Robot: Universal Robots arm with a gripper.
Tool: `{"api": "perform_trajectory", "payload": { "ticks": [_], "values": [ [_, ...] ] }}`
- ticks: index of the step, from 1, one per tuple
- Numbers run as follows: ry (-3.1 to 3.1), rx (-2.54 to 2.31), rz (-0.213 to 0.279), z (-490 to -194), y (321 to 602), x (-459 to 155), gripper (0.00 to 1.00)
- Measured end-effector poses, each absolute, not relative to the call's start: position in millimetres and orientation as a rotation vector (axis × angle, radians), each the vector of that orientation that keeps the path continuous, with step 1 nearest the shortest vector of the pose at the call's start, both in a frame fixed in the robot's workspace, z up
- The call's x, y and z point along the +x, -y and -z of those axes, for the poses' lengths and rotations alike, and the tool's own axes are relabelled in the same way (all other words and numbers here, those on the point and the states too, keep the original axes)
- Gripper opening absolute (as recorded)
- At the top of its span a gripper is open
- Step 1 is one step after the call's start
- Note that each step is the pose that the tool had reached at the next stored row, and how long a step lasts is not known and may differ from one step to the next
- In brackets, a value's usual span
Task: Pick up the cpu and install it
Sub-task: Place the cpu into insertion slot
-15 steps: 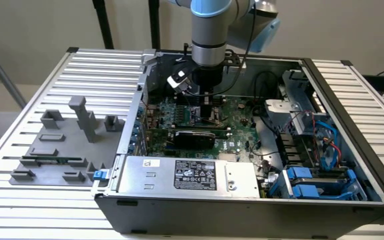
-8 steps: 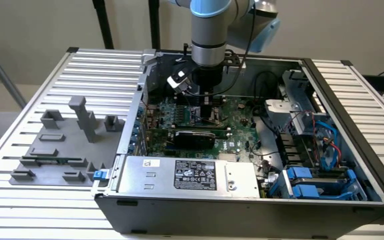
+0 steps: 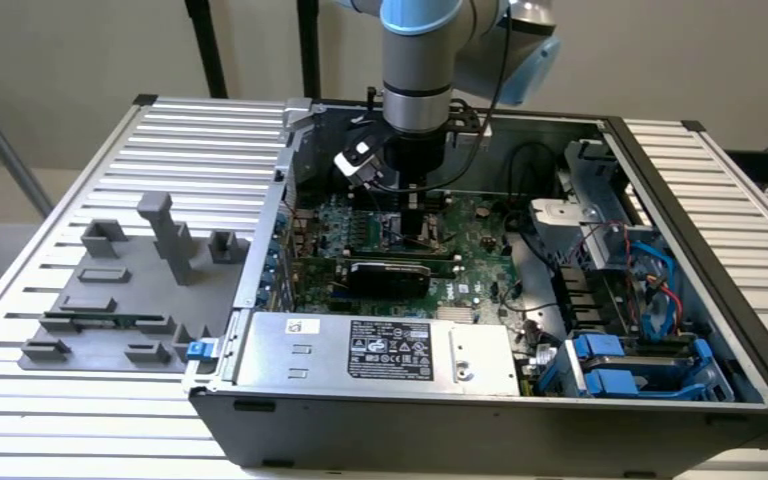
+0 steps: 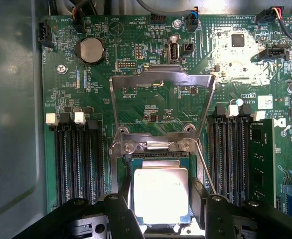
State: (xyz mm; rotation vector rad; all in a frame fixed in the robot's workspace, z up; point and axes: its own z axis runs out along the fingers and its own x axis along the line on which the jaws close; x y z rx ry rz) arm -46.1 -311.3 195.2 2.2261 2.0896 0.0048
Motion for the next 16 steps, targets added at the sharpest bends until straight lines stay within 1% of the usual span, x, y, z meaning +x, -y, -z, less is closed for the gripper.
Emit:
{"api": "perform_trajectory", "payload": {
  "ticks": [2, 3, 10, 16],
  "values": [
    [-2.090, 2.226, -0.005, -195.0, 311.3, -46.1, 0.56],
    [-2.090, 2.226, -0.005, -195.1, 311.3, -46.1, 0.63],
    [-2.091, 2.227, -0.006, -195.5, 311.4, -46.3, 0.63],
    [-2.097, 2.234, -0.019, -195.5, 311.3, -46.2, 0.63]
  ]
}}
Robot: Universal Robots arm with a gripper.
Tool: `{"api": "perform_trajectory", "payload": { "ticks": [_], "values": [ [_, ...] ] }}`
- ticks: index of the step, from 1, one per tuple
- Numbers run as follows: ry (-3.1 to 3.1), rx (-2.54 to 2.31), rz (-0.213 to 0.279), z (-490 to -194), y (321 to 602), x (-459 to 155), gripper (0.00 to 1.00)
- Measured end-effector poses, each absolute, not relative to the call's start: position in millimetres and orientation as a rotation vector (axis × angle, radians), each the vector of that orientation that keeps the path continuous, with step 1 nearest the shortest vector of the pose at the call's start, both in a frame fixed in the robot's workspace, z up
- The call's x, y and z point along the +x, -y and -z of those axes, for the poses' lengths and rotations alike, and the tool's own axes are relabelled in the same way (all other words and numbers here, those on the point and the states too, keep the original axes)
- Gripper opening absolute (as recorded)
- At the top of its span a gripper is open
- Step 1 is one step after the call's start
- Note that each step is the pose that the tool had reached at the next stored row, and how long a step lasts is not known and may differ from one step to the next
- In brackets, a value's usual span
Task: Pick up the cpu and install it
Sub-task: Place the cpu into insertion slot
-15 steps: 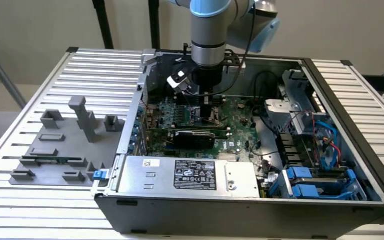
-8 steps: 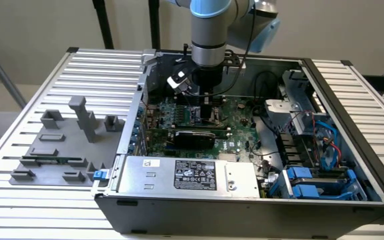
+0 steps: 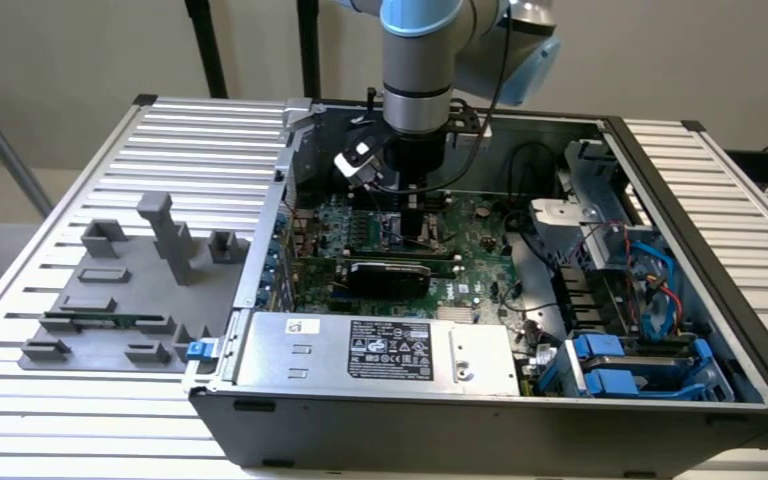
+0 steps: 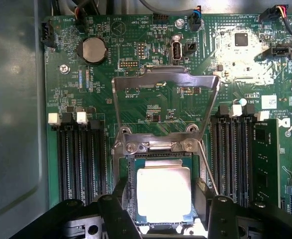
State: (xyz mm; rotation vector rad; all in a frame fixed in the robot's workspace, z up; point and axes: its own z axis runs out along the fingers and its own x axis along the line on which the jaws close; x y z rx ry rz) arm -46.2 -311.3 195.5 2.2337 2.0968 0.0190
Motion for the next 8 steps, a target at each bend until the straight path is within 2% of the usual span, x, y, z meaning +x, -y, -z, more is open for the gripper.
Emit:
{"api": "perform_trajectory", "payload": {
  "ticks": [8],
  "values": [
    [-2.102, 2.239, -0.030, -197.1, 311.6, -46.2, 0.63]
  ]
}}
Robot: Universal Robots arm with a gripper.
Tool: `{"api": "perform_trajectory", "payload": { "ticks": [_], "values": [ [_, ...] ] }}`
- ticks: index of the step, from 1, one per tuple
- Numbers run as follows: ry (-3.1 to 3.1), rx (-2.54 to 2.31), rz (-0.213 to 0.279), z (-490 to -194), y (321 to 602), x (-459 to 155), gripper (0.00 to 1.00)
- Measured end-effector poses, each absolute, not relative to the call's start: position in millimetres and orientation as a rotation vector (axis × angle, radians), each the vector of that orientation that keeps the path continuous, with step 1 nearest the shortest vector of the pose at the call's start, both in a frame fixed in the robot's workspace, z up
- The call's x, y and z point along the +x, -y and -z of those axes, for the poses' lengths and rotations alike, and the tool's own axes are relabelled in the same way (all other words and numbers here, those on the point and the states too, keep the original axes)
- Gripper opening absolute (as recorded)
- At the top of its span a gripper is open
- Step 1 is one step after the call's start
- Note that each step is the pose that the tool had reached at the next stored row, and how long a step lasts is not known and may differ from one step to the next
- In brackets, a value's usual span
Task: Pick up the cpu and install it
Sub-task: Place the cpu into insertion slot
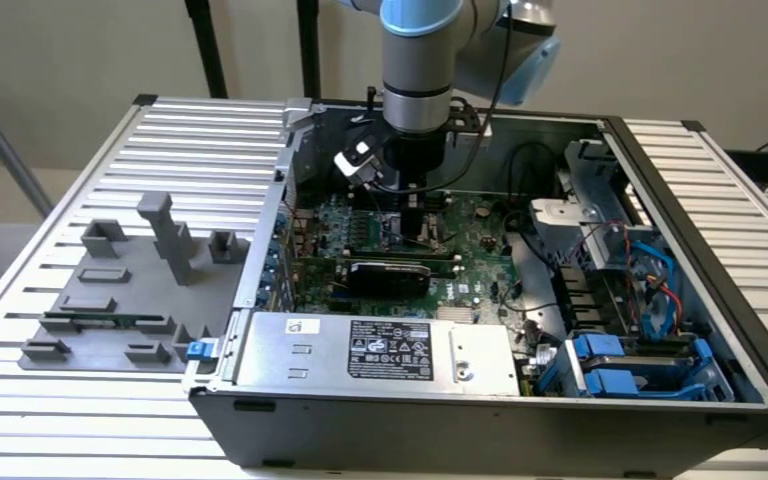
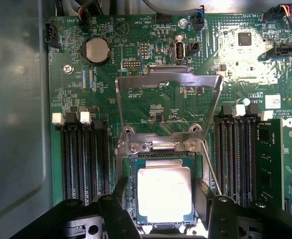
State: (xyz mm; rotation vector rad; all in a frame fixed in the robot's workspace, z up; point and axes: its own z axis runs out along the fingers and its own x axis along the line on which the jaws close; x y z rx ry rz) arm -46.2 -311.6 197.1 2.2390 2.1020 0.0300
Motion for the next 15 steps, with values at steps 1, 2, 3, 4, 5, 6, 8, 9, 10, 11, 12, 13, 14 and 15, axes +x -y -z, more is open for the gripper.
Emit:
{"api": "perform_trajectory", "payload": {
  "ticks": [1, 2, 3, 4, 5, 6, 8, 9, 10, 11, 12, 13, 14, 15],
  "values": [
    [-2.102, 2.239, -0.030, -198, 312, -46, 0.63],
    [-2.102, 2.239, -0.030, -200, 312, -46, 0.63],
    [-2.102, 2.239, -0.030, -201, 313, -46, 0.63],
    [-2.102, 2.239, -0.030, -202, 313, -46, 0.63],
    [-2.102, 2.239, -0.030, -203, 313, -46, 0.63],
    [-2.102, 2.239, -0.030, -204, 314, -46, 0.63],
    [-2.102, 2.239, -0.030, -209, 314, -46, 0.63],
    [-2.102, 2.239, -0.030, -211, 314, -46, 0.63],
    [-2.102, 2.239, -0.030, -213, 315, -46, 0.63],
    [-2.102, 2.239, -0.030, -215, 315, -46, 0.63],
    [-2.102, 2.239, -0.030, -216, 315, -46, 0.60],
    [-2.102, 2.239, -0.030, -216, 316, -46, 0.54],
    [-2.102, 2.239, -0.030, -217, 316, -46, 0.48],
    [-2.102, 2.239, -0.030, -217, 316, -46, 0.42]
  ]
}}
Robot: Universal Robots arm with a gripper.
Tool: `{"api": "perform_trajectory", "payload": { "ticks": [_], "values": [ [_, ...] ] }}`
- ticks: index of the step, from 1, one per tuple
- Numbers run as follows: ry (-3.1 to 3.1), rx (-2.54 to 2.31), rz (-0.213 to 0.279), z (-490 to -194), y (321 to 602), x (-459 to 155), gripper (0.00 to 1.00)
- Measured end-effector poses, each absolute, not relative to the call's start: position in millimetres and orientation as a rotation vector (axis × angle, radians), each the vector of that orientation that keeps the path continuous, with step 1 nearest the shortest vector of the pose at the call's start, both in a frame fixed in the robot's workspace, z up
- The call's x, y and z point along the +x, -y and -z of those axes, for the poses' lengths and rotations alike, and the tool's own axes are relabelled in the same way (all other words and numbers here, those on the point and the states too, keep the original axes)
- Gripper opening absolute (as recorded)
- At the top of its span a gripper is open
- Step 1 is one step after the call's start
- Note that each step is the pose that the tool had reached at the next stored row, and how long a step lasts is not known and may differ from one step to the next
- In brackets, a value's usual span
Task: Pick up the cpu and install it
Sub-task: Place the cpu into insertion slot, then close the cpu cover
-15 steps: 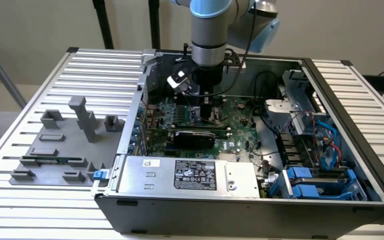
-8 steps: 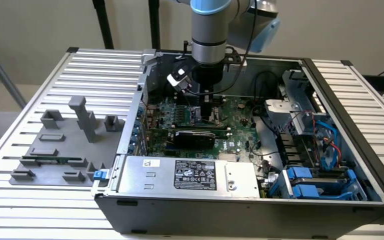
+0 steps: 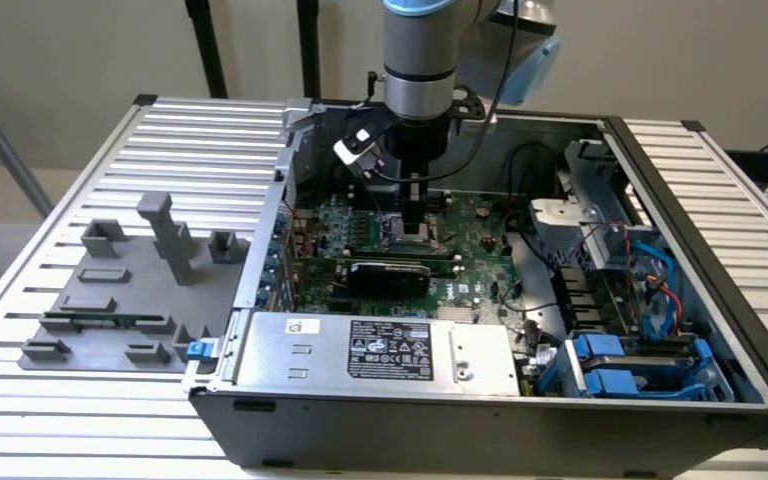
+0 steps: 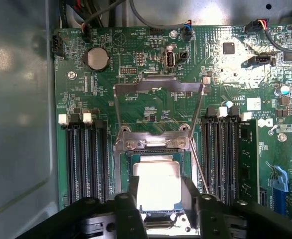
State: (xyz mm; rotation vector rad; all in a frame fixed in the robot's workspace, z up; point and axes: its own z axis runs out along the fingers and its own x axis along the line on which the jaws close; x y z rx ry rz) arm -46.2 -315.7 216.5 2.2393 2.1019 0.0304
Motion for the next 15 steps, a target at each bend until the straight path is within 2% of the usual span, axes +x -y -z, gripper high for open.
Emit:
{"api": "perform_trajectory", "payload": {
  "ticks": [1, 3, 4, 6, 7, 8, 15],
  "values": [
    [-2.102, 2.239, -0.030, -216.5, 315.7, -46.2, 0.42],
    [-2.102, 2.239, -0.030, -216.6, 315.8, -46.2, 0.30],
    [-2.102, 2.239, -0.030, -216.6, 315.8, -46.2, 0.30],
    [-2.102, 2.239, -0.030, -216.6, 315.8, -46.2, 0.18],
    [-2.102, 2.239, -0.030, -216.6, 315.8, -46.2, 0.18],
    [-2.102, 2.239, -0.030, -216.6, 315.8, -46.2, 0.13],
    [-2.102, 2.239, -0.030, -216.6, 315.8, -46.2, 0.11]
  ]
}}
